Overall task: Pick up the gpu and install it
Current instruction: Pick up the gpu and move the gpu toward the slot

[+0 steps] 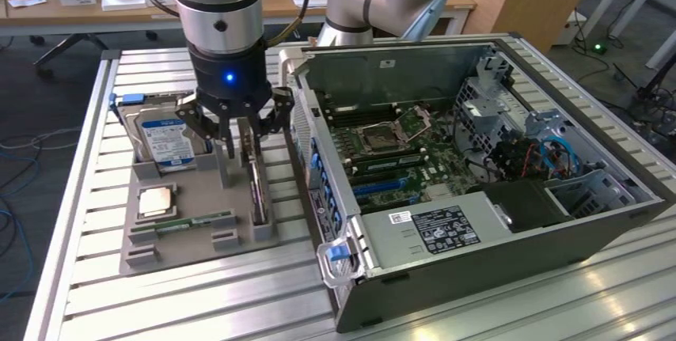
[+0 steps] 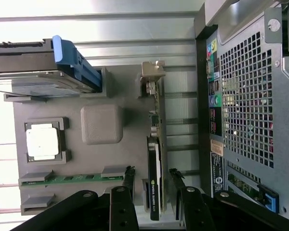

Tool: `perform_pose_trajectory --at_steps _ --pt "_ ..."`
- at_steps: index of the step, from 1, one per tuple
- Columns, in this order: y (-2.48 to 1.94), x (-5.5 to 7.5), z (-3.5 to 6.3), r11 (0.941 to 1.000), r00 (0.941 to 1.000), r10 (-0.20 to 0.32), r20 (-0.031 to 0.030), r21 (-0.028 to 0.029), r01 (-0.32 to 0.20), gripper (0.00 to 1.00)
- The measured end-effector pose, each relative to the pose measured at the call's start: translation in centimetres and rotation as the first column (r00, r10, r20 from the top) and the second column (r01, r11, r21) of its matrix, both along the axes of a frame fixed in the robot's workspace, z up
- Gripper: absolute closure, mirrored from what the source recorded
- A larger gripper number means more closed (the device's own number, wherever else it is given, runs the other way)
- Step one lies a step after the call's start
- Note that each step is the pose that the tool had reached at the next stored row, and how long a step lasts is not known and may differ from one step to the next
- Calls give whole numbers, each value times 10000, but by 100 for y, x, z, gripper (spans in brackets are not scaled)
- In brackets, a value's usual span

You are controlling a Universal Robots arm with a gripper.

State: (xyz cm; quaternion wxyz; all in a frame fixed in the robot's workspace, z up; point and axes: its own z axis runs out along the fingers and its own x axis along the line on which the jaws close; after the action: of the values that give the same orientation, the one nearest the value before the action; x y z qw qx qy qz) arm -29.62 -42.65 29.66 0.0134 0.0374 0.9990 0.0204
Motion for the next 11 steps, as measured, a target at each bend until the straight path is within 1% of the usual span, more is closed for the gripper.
perform_pose_trajectory --at_steps 4,11 --pt "0 0 -5 10000 10000 0 3 2 0 58" --pt "0 0 -79 10000 10000 0 2 1 0 58"
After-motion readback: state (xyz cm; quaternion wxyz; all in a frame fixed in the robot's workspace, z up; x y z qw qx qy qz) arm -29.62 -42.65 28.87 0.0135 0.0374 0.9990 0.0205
